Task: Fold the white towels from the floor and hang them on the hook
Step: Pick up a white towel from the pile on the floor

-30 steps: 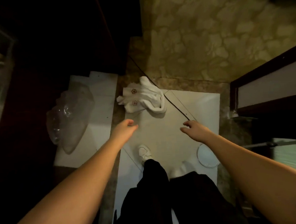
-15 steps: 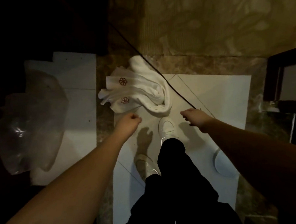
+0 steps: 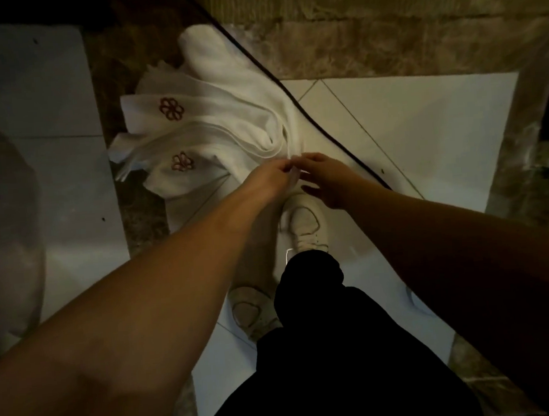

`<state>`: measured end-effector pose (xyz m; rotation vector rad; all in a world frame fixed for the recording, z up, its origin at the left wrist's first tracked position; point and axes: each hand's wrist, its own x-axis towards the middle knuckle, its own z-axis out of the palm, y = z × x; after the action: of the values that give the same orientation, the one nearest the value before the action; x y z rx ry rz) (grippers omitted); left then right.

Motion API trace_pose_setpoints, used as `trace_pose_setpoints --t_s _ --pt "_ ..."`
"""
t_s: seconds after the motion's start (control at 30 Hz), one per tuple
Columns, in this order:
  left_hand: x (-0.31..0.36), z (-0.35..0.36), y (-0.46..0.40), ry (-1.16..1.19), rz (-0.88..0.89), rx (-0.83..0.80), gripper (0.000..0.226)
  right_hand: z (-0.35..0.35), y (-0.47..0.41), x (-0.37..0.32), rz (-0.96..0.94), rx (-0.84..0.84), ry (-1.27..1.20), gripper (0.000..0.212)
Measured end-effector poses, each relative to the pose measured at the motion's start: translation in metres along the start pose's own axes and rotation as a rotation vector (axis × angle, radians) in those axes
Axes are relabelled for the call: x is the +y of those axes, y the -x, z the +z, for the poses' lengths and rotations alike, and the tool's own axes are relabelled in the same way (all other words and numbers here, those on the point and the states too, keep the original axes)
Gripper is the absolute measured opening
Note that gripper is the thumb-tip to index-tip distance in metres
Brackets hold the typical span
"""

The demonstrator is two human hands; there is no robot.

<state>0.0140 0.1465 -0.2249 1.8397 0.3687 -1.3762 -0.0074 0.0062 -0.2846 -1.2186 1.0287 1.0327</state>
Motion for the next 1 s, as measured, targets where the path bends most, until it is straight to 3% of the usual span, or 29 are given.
trace_pose_setpoints --t_s 0.13,0.3,0.4,0.53,0.7,0.77,0.87,1.0 --pt "-0.012 -0.001 0.001 0.159 -0.031 0.033 0.033 -0.003 0.000 -0.001 -0.005 0.016 -0.057 0.025" --pt "-0.004 -0.010 0.035 0.452 -0.101 0.104 0.003 -0.011 0.054 -0.002 0.001 -0.240 -0.235 0.030" --pt "0.005 -0.014 0.066 0.477 -0.073 0.092 0.012 -0.011 0.099 -0.004 -0.015 -0.351 -0.231 0.046" --pt "0.023 -0.023 0.121 0.600 -0.041 0.098 0.020 -0.004 0.161 -0.021 -0.033 -0.434 -0.310 0.036" --pt "0.047 -0.046 0.198 0.694 0.040 0.206 0.014 0.011 0.238 -0.042 -0.115 -0.351 -0.423 0.062" --pt "0.054 -0.056 0.232 0.699 0.079 0.247 0.014 0.014 0.271 -0.045 -0.138 -0.315 -0.521 0.052" --pt "0.066 -0.070 0.283 0.749 0.140 0.293 0.017 0.015 0.319 -0.041 -0.169 -0.294 -0.596 0.019" --pt "0.086 -0.087 0.353 0.753 0.244 0.370 0.018 0.008 0.379 -0.035 -0.198 -0.116 -0.591 0.016"
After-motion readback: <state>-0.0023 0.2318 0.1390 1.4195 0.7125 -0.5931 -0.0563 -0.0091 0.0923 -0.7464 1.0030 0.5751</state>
